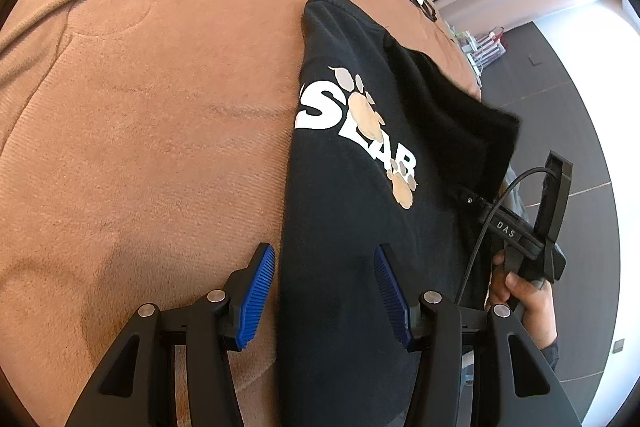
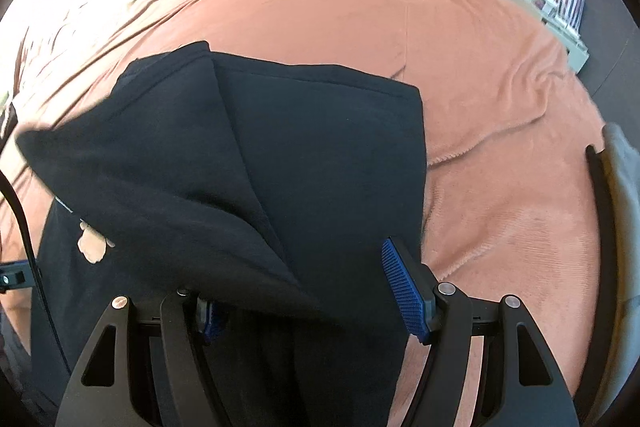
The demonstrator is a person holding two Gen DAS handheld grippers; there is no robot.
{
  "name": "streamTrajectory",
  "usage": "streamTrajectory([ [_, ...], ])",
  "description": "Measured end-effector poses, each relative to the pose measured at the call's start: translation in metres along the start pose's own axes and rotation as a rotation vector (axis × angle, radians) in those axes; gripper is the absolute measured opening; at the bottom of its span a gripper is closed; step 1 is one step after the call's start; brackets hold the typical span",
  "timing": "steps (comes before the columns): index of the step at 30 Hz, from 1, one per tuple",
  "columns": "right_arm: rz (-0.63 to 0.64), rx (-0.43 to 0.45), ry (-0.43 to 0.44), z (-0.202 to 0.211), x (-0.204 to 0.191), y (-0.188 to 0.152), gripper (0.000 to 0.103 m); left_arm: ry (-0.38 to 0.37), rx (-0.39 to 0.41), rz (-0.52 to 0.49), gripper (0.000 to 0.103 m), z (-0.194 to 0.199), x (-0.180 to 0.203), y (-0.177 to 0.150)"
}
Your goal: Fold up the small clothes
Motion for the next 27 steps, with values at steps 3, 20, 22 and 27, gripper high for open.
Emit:
streamTrajectory([
  [3,-0.031,0.004,0.019,-0.004,0.011,0.003,0.066,0.001,0.000,-0.002,0.054,0.000,-0.001,0.000],
  [20,-0.211,0.023,-0.029,0.000,0.068,-0.003,0.066,0.008,-0.001,-0.009,0.054,0.000,0.001,0.001],
  [22,-0.216,0.054,-0.005,0.010,0.066,-0.002,0.066,0.011,0.001,-0.012,0.054,0.000,0.002,0.002],
  [27,-0.232,0.091,0.093,0.023,0.066,0.008,0.052,0.016,0.005,-0.015,0.054,-0.001,0.004,0.004],
])
Point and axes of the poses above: each gripper's, at about its wrist camera, not at the fingertips, and z roughly against the way its jaws point, x to its right, y to its top, the point moved 2 cm from there along -z, roughly the way its jaws point, and after that the axes turned 7 degrees about x, right-handed, at the moved point
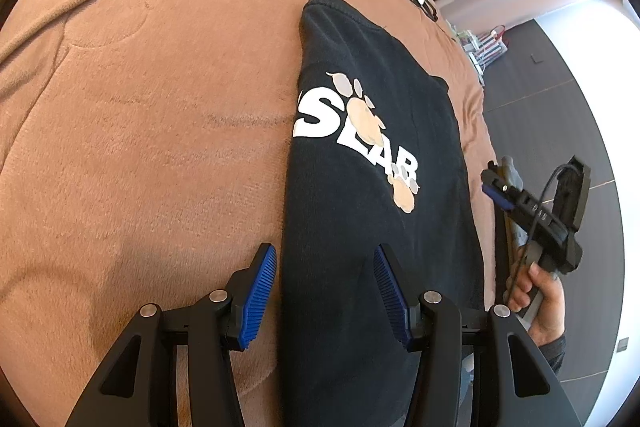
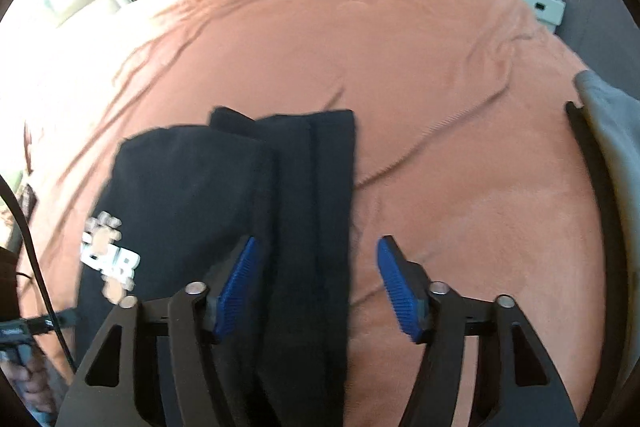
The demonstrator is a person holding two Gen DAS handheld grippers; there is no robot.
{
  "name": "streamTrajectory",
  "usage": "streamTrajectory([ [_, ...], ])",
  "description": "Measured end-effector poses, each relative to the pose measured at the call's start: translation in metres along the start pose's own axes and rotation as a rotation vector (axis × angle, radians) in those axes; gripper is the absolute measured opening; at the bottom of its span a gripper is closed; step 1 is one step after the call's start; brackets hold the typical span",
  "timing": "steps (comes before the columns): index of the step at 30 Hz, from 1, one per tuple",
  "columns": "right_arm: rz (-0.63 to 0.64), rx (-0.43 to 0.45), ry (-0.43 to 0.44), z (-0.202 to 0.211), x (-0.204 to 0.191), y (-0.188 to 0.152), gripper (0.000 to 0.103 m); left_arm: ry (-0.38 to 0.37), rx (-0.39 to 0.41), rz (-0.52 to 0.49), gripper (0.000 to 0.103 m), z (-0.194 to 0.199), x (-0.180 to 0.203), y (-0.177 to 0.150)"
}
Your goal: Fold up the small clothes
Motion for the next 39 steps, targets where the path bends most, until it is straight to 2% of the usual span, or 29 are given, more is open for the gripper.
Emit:
streamTrajectory([
  [2,-0.027,0.000,0.042,-0.001,0.002,0.003,0.044,0.003,0.001,0.000,0.054,-0.001,0.000,0.001],
  [5,-0.054,-0.003,0.060,-0.011,0.007,0.011,0.044,0.011,0.004,-0.002,0.053,-0.004,0.002,0.005],
  [7,-0.073,-0.017,0.081,-0.021,0.011,0.013,0.039,0.018,0.006,-0.004,0.052,-0.007,0.003,0.008],
  [15,-0.111,-0.036,0.120,-0.044,0.022,0.026,0.037,0.041,0.013,-0.008,0.052,-0.016,0.006,0.022],
  [18,-0.113,-0.042,0.129,-0.051,0.023,0.031,0.025,0.051,0.015,-0.012,0.052,-0.020,0.008,0.026],
  [20,-0.112,-0.040,0.139,-0.056,0.021,0.033,0.009,0.057,0.017,-0.015,0.052,-0.022,0.009,0.028],
  [22,-0.095,-0.039,0.135,-0.058,0.019,0.034,0.000,0.062,0.017,-0.018,0.052,-0.023,0.010,0.029],
  [27,-0.080,0.022,0.114,-0.047,0.021,0.036,0.000,0.069,0.019,-0.023,0.052,-0.023,0.012,0.032],
  [31,-0.114,0.068,0.068,-0.032,0.038,0.034,0.000,0.073,0.021,-0.023,0.052,-0.024,0.014,0.034],
  [36,-0.129,0.050,0.056,-0.036,0.041,0.024,0.000,0.076,0.023,-0.025,0.052,-0.027,0.014,0.034],
  [39,-0.152,0.005,0.054,-0.045,0.041,0.023,0.000,0.073,0.021,-0.023,0.052,-0.027,0.014,0.034],
])
Point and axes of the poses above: each gripper's, at about its wrist camera, not at the fingertips, and z roughly against the way its jaws point, x to its right, y to its top, the point moved 2 cm from there along -z, roughly the way its jaws point, and after that the axes turned 7 degrees about x, right-handed, at the moved point
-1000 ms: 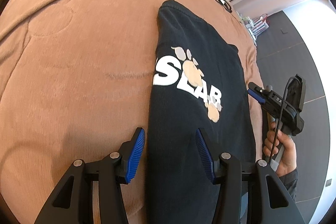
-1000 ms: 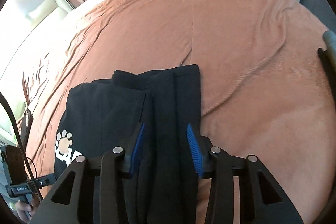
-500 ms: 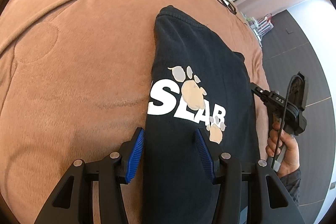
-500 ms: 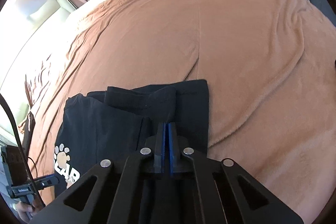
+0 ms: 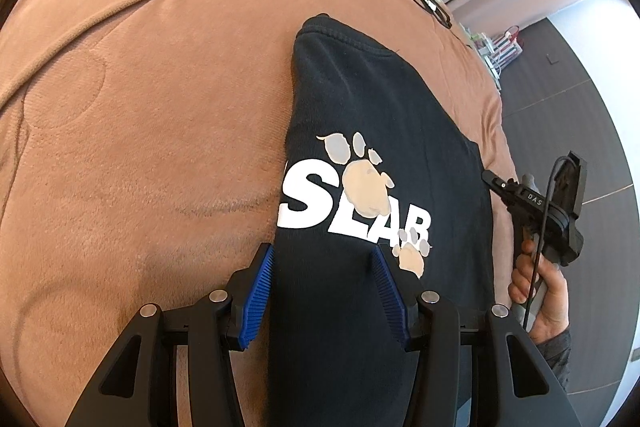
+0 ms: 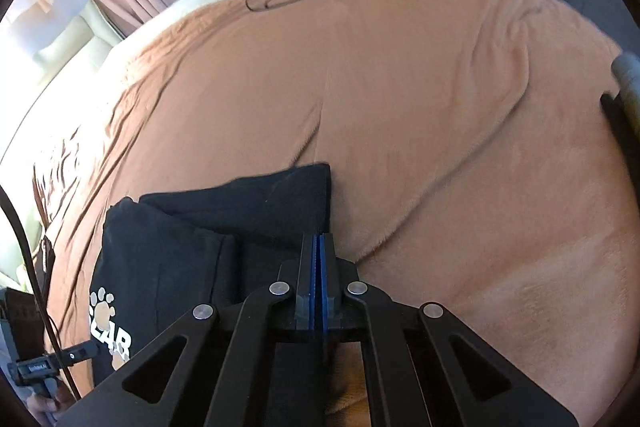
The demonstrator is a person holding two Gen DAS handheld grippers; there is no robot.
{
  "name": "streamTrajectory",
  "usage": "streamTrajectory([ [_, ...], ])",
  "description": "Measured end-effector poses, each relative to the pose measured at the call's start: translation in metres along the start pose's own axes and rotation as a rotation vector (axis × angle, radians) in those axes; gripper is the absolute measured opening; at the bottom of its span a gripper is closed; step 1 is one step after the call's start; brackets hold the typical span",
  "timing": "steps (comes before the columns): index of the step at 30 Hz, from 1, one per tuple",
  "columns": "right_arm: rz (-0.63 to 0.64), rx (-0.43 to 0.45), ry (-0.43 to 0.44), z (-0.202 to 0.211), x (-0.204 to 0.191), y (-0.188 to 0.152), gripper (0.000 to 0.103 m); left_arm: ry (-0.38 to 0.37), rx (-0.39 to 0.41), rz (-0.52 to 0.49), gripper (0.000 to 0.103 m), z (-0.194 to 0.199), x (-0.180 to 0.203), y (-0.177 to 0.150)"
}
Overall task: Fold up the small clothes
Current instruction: 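Grasp the folded edge with the right gripper and tuck it under, then grasp the collar end of the shirt with the left gripper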
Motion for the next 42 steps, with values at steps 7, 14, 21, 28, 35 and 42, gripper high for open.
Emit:
streamTrajectory([
  [7,-0.049,-0.048,0.043,0.007,0.007,0.003,0.022,-0.002,0.003,-0.004,0.052,-0.001,0.000,0.009],
  [14,-0.089,-0.048,0.179,0.025,0.028,-0.002,0.052,-0.006,0.000,-0.014,0.052,-0.008,-0.002,0.026],
  [21,-0.119,-0.149,0.304,0.013,0.042,-0.011,0.052,0.003,0.009,-0.023,0.052,-0.016,-0.001,0.045],
  [28,-0.156,-0.176,0.439,-0.002,0.056,-0.006,0.052,-0.009,0.008,-0.008,0.051,-0.030,-0.005,0.064],
  [35,-0.177,-0.178,0.508,-0.029,0.066,0.000,0.052,-0.001,0.014,-0.008,0.048,-0.043,-0.003,0.087],
  [42,-0.116,-0.203,0.536,-0.044,0.055,0.002,0.052,-0.021,0.030,0.012,0.048,-0.055,-0.005,0.103],
])
Point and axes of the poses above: each gripper's, at about its wrist camera, not at the fingertips, and z roughly against the way its jaws point, x to its right, y to its top, the point moved 2 cm from there along -z, roughly the way its jaws point, and after that the axes turned 7 degrees about x, right-handed, at the moved point
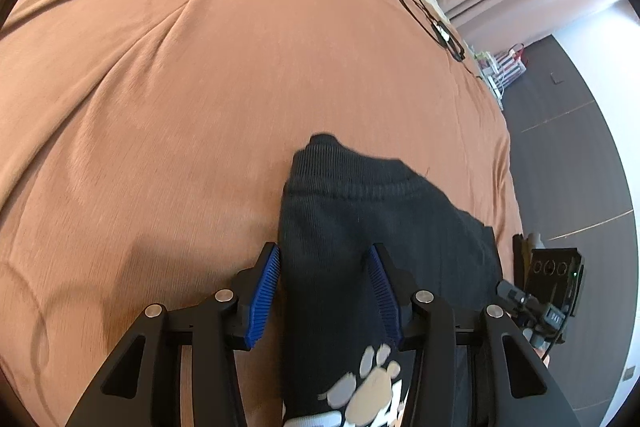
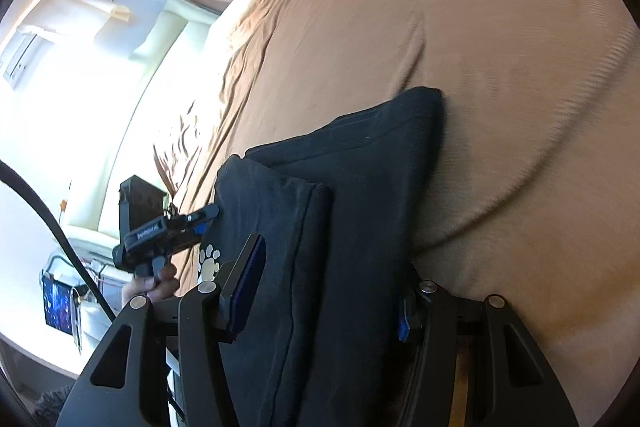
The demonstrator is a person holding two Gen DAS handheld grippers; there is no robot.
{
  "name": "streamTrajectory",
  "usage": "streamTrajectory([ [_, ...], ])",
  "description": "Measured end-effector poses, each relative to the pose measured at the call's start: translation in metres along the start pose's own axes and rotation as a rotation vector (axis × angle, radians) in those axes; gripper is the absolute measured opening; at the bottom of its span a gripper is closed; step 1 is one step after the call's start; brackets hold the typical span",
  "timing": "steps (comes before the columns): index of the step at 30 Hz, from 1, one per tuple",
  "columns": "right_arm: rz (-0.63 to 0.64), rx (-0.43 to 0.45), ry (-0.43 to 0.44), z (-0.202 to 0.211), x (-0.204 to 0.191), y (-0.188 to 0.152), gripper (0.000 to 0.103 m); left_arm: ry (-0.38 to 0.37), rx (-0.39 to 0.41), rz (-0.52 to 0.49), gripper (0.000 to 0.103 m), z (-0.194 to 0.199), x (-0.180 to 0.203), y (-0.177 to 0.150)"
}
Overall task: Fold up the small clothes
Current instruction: 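Grasp the collar end of the shirt with the left gripper, then grasp the hem end with the right gripper while the left gripper holds the collar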
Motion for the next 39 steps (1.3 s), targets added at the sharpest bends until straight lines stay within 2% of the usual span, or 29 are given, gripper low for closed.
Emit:
streamTrajectory([
  [1,0.015,-0.005,-0.007,-0.003,-0.001,0.001,0.051,-0.005,0.003,0.001,0.048,-0.002,0.000,0.002],
  [3,0.032,-0.007,-0.028,-0.003,-0.004,0.002,0.042,-0.014,0.009,0.015,0.045,-0.005,-0.001,0.006],
  [5,0.033,-0.007,-0.068,-0.004,-0.001,0.005,0.027,-0.015,0.013,0.022,0.043,-0.007,-0.002,0.008],
  [7,0.030,-0.006,-0.091,-0.005,0.001,0.007,0.026,-0.004,0.014,0.012,0.037,-0.010,0.000,0.009],
  [9,0.057,-0.007,-0.119,-0.005,-0.003,0.006,0.024,0.026,0.014,-0.003,0.021,-0.012,0.001,0.010],
  [11,0.076,-0.004,-0.150,-0.006,-0.009,0.005,0.016,0.029,0.012,-0.001,0.015,-0.011,0.001,0.013],
  [13,0.101,0.004,-0.181,-0.006,-0.017,0.004,0.013,0.029,0.021,-0.008,0.010,-0.005,0.003,0.013],
  [16,0.144,0.029,-0.221,-0.001,-0.036,0.001,0.012,0.011,0.046,-0.023,0.009,0.006,0.011,0.013],
  [22,0.207,0.085,-0.248,0.009,-0.082,-0.012,0.011,-0.031,0.078,-0.041,0.008,0.033,0.026,0.015],
  [31,0.275,0.150,-0.289,0.029,-0.125,-0.044,0.011,-0.099,0.128,-0.082,0.008,0.083,0.052,0.010],
  [39,0.323,0.221,-0.307,0.082,-0.154,-0.078,0.011,-0.153,0.179,-0.121,0.007,0.129,0.078,-0.002],
])
Point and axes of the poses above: each gripper's, at about its wrist camera, not at the fingertips, and z roughly against the way its jaws point, x to its right, y to its top, the point moved 2 cm from there along -z, roughly the way its jaws point, and after that the axes turned 7 degrees about x, right-handed, at the moved point
